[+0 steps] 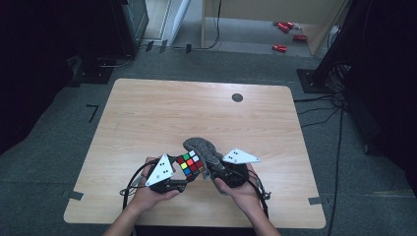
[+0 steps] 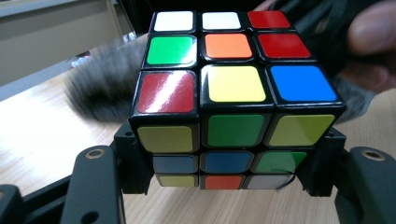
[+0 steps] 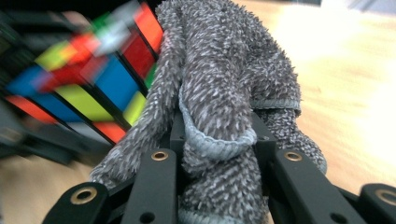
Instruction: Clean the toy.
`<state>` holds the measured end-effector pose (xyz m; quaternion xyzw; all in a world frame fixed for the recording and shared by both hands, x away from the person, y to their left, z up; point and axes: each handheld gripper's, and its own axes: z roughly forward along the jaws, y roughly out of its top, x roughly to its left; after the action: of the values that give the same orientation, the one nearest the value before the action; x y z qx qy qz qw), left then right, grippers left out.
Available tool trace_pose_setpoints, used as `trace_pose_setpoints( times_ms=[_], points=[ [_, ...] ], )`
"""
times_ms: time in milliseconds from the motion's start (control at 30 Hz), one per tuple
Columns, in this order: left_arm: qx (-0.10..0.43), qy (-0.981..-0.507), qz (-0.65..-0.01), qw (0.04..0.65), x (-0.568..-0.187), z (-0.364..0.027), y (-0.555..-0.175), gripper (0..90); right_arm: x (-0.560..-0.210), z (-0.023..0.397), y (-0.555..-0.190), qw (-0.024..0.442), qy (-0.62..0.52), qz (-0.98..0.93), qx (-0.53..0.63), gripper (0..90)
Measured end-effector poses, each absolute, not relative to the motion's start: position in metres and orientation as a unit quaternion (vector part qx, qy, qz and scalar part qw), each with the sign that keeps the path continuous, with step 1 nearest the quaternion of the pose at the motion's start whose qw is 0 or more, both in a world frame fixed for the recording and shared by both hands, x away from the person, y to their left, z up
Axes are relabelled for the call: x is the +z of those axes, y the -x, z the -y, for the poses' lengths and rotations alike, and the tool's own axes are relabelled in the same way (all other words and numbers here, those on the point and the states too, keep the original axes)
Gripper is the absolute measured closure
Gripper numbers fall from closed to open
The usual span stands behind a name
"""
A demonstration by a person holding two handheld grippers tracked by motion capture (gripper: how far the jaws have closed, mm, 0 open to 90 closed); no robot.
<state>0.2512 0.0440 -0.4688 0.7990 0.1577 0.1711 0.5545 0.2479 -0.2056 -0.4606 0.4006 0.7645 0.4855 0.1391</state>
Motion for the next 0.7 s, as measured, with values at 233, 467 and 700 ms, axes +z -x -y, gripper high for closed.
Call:
trace_pose_setpoints(
  times_ms=[233, 467, 700],
  points=[
    [0.173, -0.804, -0.161, 0.546, -0.471, -0.045, -0.254, 34.9, -0.446, 0.218, -0.244, 0.161, -0.403, -0.73, 0.528, 70.9],
    [0.17, -0.804, -0.152, 0.549, -0.471, -0.039, -0.249, 34.9, -0.429, 0.211, -0.23, 0.174, -0.369, -0.715, 0.568, 71.1],
    [0.165, -0.803, -0.159, 0.55, -0.469, -0.042, -0.25, 34.9, -0.453, 0.209, -0.24, 0.133, -0.392, -0.727, 0.547, 71.6]
  ],
)
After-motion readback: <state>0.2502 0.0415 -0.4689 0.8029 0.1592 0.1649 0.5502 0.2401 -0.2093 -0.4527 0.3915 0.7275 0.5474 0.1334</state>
